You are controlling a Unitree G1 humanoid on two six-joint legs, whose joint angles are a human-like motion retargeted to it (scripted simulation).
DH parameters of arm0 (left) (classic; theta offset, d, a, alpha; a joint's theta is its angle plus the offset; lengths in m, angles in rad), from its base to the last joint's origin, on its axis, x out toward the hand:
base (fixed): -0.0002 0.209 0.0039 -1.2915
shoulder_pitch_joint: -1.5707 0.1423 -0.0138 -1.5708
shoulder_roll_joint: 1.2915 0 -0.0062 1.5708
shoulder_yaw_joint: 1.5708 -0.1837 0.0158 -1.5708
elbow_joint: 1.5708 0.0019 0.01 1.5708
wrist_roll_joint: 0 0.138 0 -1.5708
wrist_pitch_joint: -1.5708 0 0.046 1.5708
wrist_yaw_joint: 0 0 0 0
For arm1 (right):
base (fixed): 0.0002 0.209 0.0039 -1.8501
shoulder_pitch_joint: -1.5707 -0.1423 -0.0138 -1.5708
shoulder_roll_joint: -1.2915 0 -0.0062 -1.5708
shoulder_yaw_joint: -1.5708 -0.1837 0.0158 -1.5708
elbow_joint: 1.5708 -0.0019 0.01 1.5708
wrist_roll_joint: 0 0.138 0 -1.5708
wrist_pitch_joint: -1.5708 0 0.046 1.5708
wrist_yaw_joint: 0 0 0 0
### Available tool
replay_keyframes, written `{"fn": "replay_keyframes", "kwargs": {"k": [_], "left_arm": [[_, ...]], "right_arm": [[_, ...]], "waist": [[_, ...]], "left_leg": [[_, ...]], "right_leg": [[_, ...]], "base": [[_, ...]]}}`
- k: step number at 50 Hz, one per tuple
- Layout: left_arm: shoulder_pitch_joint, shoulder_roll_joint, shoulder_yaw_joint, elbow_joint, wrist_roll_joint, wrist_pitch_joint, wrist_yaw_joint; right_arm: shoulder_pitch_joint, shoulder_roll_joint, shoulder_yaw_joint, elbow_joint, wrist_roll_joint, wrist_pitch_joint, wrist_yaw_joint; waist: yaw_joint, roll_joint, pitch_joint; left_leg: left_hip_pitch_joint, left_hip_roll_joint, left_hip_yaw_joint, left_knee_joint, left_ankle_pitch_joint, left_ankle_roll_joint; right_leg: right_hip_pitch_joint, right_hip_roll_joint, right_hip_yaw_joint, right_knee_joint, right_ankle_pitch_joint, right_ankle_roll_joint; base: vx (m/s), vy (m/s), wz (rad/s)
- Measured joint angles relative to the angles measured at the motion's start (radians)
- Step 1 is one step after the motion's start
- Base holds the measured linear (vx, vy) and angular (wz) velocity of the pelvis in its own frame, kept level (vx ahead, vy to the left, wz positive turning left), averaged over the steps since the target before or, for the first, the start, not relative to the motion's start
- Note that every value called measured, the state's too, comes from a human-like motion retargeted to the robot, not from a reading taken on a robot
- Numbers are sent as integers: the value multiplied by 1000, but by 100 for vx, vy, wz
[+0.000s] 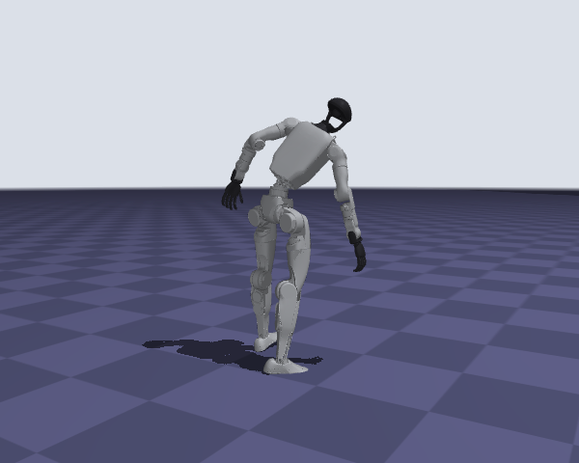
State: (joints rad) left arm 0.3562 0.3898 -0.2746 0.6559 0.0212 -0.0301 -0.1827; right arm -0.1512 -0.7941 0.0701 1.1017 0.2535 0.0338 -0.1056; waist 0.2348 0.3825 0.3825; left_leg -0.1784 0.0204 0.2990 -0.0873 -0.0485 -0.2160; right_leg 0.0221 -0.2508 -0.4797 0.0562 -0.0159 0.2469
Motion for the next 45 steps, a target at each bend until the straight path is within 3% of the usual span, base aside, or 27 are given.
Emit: {"fn": "replay_keyframes", "kwargs": {"k": [5, 7, 12, 15, 18, 23, 25, 27, 30, 35, 39, 45], "left_arm": [[-9, 6, -12, 47, 73, 2, 1], [-33, 24, -23, 73, 139, -8, -1], [-99, 83, -22, 78, 335, -22, 49], [-155, 107, -2, 31, 309, -18, 125], [-218, 123, 23, -38, 170, -25, 196], [-288, 166, 51, -137, -28, -56, 228], [-299, 201, 51, -158, -42, -65, 225], [-295, 236, 45, -168, -18, -71, 228], [-278, 257, 42, -165, 32, -68, 234], [-163, 194, 79, -136, 15, -36, 234], [-74, 156, 65, -93, 4, -27, 167], [-12, 141, 13, 11, 96, -44, 25]], "right_arm": [[16, 76, 3, -2, -3, 0, 9], [23, 102, 5, -7, 2, -5, 21], [60, 135, -7, -39, -8, -19, 47], [54, 124, 4, -43, -10, -21, 36], [28, 104, 22, -28, 2, -16, 16], [3, 83, 25, 10, 23, 2, 12], [12, 85, 14, 17, 27, 4, 12], [41, 88, 1, 14, 33, 0, 0], [87, 79, -18, 3, 46, -7, -32], [108, 50, -34, -6, 30, -2, -68], [97, 53, -38, -11, 32, -3, -65], [95, 75, -26, -16, 31, -20, -32]], "waist": [[49, -60, -28], [42, -70, -32], [-21, -57, -29], [-59, -42, -17], [-92, -38, 9], [-152, -63, 56], [-164, -60, 61], [-170, -47, 49], [-187, -32, 31], [-183, 10, 14], [-143, -1, 8], [-56, -31, 9]], "left_leg": [[55, 53, 2, 0, 43, 9], [95, 72, -9, 0, 19, 8], [182, 108, -70, 1, -21, -8], [199, 115, -105, 7, -34, -6], [206, 101, -138, 28, -62, 6], [251, 28, -205, 65, -128, 20], [276, 31, -231, 75, -158, 2], [300, 40, -261, 86, -185, -15], [325, 9, -322, 119, -208, -2], [317, -23, -407, 194, -165, 34], [278, -47, -440, 137, -138, 37], [173, -32, -426, 0, -16, -1]], "right_leg": [[20, 30, 30, 84, -26, -34], [6, 34, 49, 181, -24, -77], [-138, 78, 187, 500, -82, -140], [-223, 79, 172, 513, -93, -166], [-271, 73, 150, 359, -57, -148], [-287, 46, 200, -8, 143, -16], [-279, 65, 226, -108, 158, 15], [-268, 83, 256, -136, 136, 15], [-226, 40, 266, -133, 185, 15], [-187, 13, 266, -59, 153, 15], [-152, 25, 283, -51, 113, 15], [-98, 61, 301, -55, 64, 15]], "base": [[42, 12, -24], [43, 16, 11], [39, 13, 58], [32, 7, 64], [33, 2, 61], [42, -7, 80], [50, -26, 77], [56, -26, 79], [58, -11, 91], [51, -14, 24], [45, -18, -29], [41, -11, -35]]}}
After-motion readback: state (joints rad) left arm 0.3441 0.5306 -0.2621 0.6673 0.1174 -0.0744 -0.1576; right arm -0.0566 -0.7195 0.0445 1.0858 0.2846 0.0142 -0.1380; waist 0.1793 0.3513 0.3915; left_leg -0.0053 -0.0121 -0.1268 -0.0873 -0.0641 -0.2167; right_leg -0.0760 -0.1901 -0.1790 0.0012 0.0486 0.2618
